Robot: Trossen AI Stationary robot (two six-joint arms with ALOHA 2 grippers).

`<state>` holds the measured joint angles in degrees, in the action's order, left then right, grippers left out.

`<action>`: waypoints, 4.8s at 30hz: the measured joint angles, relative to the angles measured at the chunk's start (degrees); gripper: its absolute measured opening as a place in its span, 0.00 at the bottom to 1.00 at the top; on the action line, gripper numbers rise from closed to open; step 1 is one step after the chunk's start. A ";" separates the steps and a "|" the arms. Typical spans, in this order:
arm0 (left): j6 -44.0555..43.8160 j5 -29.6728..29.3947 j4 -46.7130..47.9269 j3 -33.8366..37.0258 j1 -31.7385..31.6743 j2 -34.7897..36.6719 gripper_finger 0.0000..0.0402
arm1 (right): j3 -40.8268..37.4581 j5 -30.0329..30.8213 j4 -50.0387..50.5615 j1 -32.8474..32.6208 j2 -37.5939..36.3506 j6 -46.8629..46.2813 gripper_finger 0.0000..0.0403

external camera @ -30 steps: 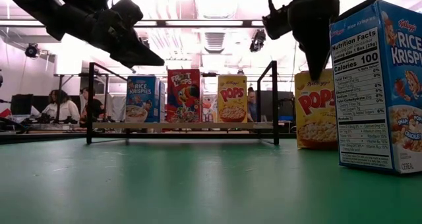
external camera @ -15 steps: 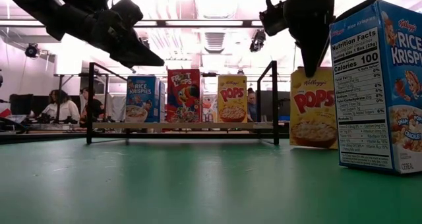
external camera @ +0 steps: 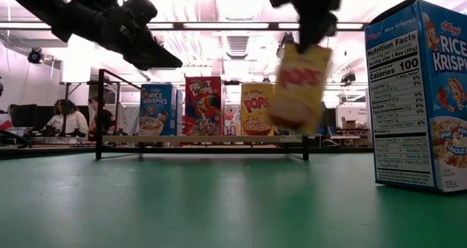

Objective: Stack cereal on shelf
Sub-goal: Put the yellow cereal box on the shelf aligned with the other yellow cereal box

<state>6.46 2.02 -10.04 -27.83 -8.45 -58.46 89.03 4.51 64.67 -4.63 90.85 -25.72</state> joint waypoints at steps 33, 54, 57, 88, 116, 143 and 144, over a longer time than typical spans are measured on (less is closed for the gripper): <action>1.18 0.00 1.23 -0.64 0.00 9.65 0.10 | 31.92 3.69 16.35 13.74 18.69 37.59 0.30; 1.22 -4.16 5.55 -0.57 0.00 15.02 0.10 | 36.57 5.24 19.08 14.81 25.53 39.83 0.29; 1.22 -4.17 5.54 -0.57 -0.02 14.88 0.10 | 36.57 5.18 19.03 14.79 25.53 39.66 0.30; 1.18 -4.19 5.51 -0.55 -0.02 14.74 0.10 | 36.57 4.56 18.06 14.81 25.53 38.30 0.47; 0.52 -4.17 5.52 -0.55 -0.01 14.74 0.10 | 39.01 4.07 9.84 15.07 25.77 41.68 0.08; 0.50 -4.17 5.98 -0.53 0.00 14.74 0.10 | 37.07 4.09 10.18 15.18 25.81 41.52 0.03; 0.50 -4.17 5.98 -0.55 -0.02 14.74 0.10 | 37.07 4.09 10.34 15.29 25.81 41.37 0.03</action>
<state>6.96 -2.15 -4.05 -28.38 -8.47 -43.72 126.10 8.60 75.01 10.65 116.66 15.65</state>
